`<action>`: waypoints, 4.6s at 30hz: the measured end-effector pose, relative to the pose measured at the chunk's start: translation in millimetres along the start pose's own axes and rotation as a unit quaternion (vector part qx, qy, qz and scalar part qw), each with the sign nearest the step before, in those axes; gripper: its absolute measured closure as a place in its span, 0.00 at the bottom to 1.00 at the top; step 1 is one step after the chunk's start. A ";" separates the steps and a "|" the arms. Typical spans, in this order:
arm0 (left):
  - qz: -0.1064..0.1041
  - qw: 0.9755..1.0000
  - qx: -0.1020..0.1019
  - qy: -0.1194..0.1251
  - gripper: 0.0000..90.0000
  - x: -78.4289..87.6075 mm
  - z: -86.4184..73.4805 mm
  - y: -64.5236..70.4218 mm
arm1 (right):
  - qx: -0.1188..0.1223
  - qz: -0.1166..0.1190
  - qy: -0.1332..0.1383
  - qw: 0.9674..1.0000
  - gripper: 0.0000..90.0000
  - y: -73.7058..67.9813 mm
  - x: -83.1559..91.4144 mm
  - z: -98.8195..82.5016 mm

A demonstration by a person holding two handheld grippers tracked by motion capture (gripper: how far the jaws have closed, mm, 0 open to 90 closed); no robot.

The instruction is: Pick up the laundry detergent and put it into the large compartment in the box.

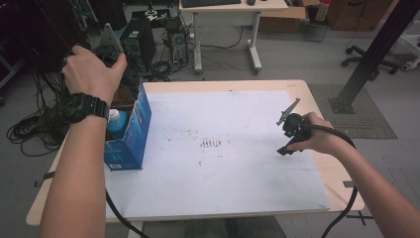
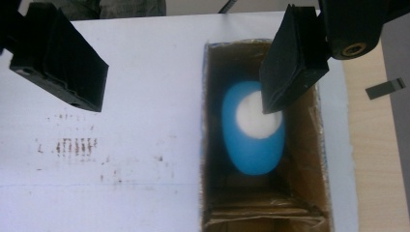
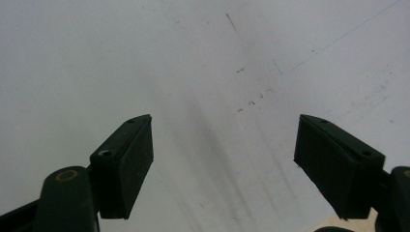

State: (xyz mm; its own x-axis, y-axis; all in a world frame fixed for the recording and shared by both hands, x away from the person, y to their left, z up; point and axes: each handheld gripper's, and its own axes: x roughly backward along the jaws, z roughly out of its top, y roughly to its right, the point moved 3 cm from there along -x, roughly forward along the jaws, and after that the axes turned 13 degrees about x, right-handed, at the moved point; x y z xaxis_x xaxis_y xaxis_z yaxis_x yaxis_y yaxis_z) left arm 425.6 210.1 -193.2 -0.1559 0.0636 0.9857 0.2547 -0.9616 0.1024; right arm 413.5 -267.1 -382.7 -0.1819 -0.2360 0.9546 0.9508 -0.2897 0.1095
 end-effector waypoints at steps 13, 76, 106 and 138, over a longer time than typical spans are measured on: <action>-0.002 1.000 -0.030 0.001 0.20 2.8 -9.4 27.3 | 0.000 -0.005 0.004 1.000 0.24 -2.1 5.4 -1.2; 0.001 0.990 -0.134 -0.035 0.21 -41.9 -36.2 140.8 | -0.001 -0.009 0.011 1.000 0.24 -7.5 13.4 -9.8; 0.003 0.989 -0.138 -0.049 0.21 -71.4 -43.4 146.5 | 0.001 -0.009 0.014 1.000 0.24 -10.2 17.0 -8.5; -0.005 0.990 -0.132 -0.053 0.21 -73.9 -50.7 143.6 | -0.001 -0.013 0.015 1.000 0.24 -15.4 22.7 -16.9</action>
State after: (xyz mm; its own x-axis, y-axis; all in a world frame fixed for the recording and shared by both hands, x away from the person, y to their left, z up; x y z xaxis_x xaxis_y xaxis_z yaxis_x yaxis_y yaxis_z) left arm 425.3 53.8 -258.1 -0.0529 0.0877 0.9947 -0.0059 -0.9961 0.0875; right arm 390.5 -283.7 -367.5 -0.2143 -0.2560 0.9426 0.9449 -0.2989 0.1336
